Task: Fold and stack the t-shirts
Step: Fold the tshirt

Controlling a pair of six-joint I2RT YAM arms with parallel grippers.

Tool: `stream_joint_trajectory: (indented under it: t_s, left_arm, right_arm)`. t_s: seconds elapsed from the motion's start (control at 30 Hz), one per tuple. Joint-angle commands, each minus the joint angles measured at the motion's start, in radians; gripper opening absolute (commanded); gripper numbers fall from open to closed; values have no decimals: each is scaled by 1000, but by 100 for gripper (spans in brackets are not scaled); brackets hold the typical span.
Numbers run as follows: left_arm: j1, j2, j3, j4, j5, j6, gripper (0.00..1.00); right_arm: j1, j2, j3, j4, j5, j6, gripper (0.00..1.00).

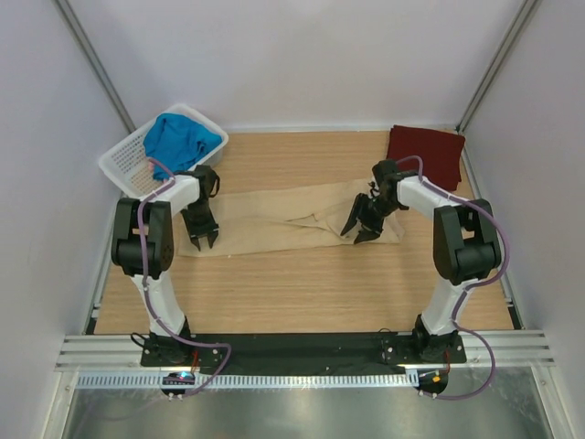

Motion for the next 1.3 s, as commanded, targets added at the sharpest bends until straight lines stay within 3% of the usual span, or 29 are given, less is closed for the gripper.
stream_joint_trajectory:
  t_s: [0.0, 0.23, 0.3, 0.4, 0.43, 0.63, 0.7, 0.73, 0.77, 0.8, 0.83, 1.0, 1.13, 1.27]
  left_arm:
    - [4, 7, -40, 19, -26, 18, 38]
    - [4, 0, -40, 18, -33, 35, 38]
    - [3, 0, -37, 18, -32, 40, 38]
    - [4, -3, -34, 18, -32, 46, 38]
    - [4, -3, -31, 16, -32, 49, 38]
    - [4, -1, -12, 18, -12, 52, 38]
    - [3, 2, -9, 19, -4, 55, 38]
    - [3, 5, -9, 19, -3, 55, 38]
    - [3, 3, -9, 16, 0, 60, 38]
    - [3, 5, -5, 12, 5, 61, 38]
    - [3, -1, -4, 10, 3, 61, 38]
    - [3, -23, 6, 9, 11, 63, 39]
    - [3, -32, 26, -2, 22, 63, 39]
    - [0, -64, 32, 13, 57, 86, 39]
  right_arm:
    - [-3, -52, -20, 109, -46, 66, 53]
    - [5, -29, -39, 180, -60, 135, 49]
    - [4, -26, -34, 212, -62, 156, 39]
    - [4, 10, 15, 241, -62, 179, 4]
    - [4, 26, 35, 244, -59, 181, 1]
    - [20, 217, 324, 275, 35, 158, 1]
    - [22, 303, 505, 269, 88, 114, 5]
    - [22, 387, 574, 246, 110, 86, 26]
    - [24, 426, 733, 200, 118, 61, 37]
    - [22, 457, 814, 42, 118, 41, 40]
    - [25, 462, 849, -7, 142, 3, 41]
    - [19, 220, 604, 52, 227, -28, 48]
    - [1, 178, 529, -33, 277, -89, 48]
    - [-16, 123, 388, 38, 317, -143, 48]
